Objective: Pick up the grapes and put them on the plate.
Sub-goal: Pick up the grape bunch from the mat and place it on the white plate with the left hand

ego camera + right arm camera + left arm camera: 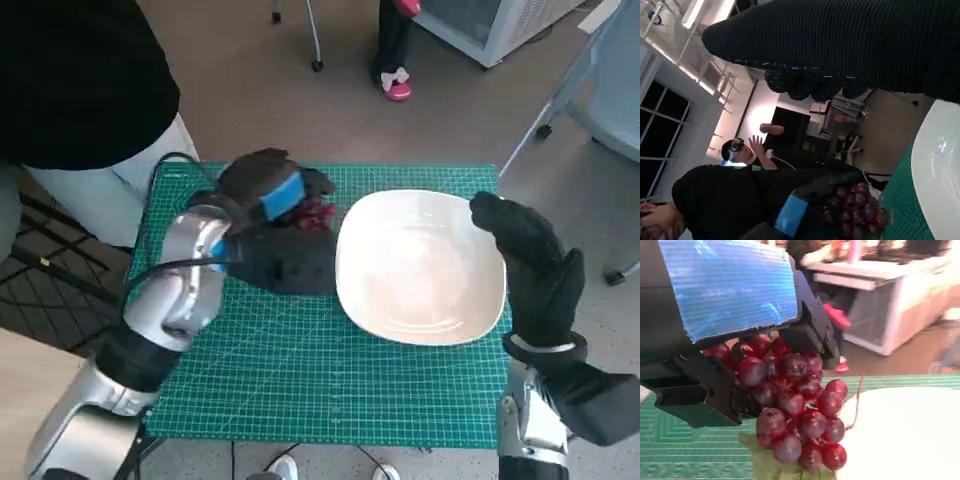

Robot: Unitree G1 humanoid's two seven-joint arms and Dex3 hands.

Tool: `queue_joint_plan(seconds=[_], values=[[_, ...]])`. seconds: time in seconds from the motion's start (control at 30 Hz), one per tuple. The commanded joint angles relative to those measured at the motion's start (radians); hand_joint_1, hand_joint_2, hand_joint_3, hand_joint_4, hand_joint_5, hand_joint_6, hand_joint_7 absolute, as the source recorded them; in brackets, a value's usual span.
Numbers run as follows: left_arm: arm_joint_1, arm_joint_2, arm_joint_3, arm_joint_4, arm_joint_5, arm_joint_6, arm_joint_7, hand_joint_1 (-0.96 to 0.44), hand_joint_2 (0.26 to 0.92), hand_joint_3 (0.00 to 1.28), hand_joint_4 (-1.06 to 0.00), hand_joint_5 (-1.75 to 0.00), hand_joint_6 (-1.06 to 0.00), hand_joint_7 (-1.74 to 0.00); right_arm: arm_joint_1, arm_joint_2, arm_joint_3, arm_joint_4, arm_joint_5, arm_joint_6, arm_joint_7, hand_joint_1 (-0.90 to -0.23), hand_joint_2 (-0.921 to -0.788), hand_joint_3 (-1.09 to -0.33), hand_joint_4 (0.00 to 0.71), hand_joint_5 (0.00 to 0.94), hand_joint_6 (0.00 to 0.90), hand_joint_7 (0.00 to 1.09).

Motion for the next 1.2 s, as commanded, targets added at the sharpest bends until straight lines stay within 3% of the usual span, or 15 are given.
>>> queue_joint_plan(seconds=[0.03,0.2,0.37,0.57,0.67,0.8,0.97,1.2], values=[[-0.053,-0.048,-0.017,-0.027,-0.003,-0.016,-0.029,0.36,0.921,0.24,-0.50,-1.44,-0.89,-0.06,0.030,-0.006,-0.007,-0.006,0.000,0.003,0.005,-0.610,-0.921,-0.845,0.397,0.001,0.186,0.16],[-0.104,-0.096,-0.038,0.034,-0.001,-0.069,-0.017,0.34,0.921,0.21,-0.53,-1.40,-0.88,-0.11,0.041,-0.008,-0.012,-0.020,0.003,0.006,0.003,-0.613,-0.921,-0.843,0.397,0.002,0.187,0.17],[-0.155,-0.146,-0.061,0.111,0.007,-0.120,0.003,0.08,0.921,0.19,-0.56,-1.43,-0.60,-0.90,0.056,-0.014,-0.023,-0.043,0.009,0.014,0.001,-0.621,-0.921,-0.838,0.399,0.002,0.190,0.17],[-0.211,-0.212,-0.072,0.228,-0.011,-0.158,0.009,0.01,0.921,0.20,-0.51,-1.38,-0.51,-1.25,0.083,-0.018,-0.036,-0.083,0.013,0.026,-0.004,-0.637,-0.921,-0.827,0.401,0.003,0.195,0.17],[-0.228,-0.233,-0.077,0.270,-0.013,-0.173,0.009,0.01,0.921,0.21,-0.49,-1.39,-0.50,-1.29,0.096,-0.019,-0.041,-0.102,0.010,0.030,-0.009,-0.641,-0.921,-0.823,0.402,0.003,0.199,0.17],[-0.248,-0.259,-0.087,0.319,-0.009,-0.188,0.009,0.00,0.921,0.21,-0.51,-1.45,-0.50,-1.20,0.115,-0.022,-0.050,-0.125,0.007,0.032,-0.018,-0.642,-0.921,-0.820,0.403,0.003,0.203,0.17],[-0.257,-0.281,-0.092,0.355,-0.010,-0.206,0.014,0.00,0.921,0.22,-0.49,-1.38,-0.49,-1.30,0.137,-0.027,-0.062,-0.150,-0.001,0.033,-0.032,-0.644,-0.921,-0.818,0.403,0.003,0.204,0.16],[-0.276,-0.303,-0.097,0.401,-0.008,-0.228,0.026,0.00,0.921,0.22,-0.50,-1.40,-0.47,-1.29,0.157,-0.028,-0.076,-0.175,-0.028,0.032,-0.066,-0.661,-0.921,-0.826,0.403,0.002,0.203,0.16]])
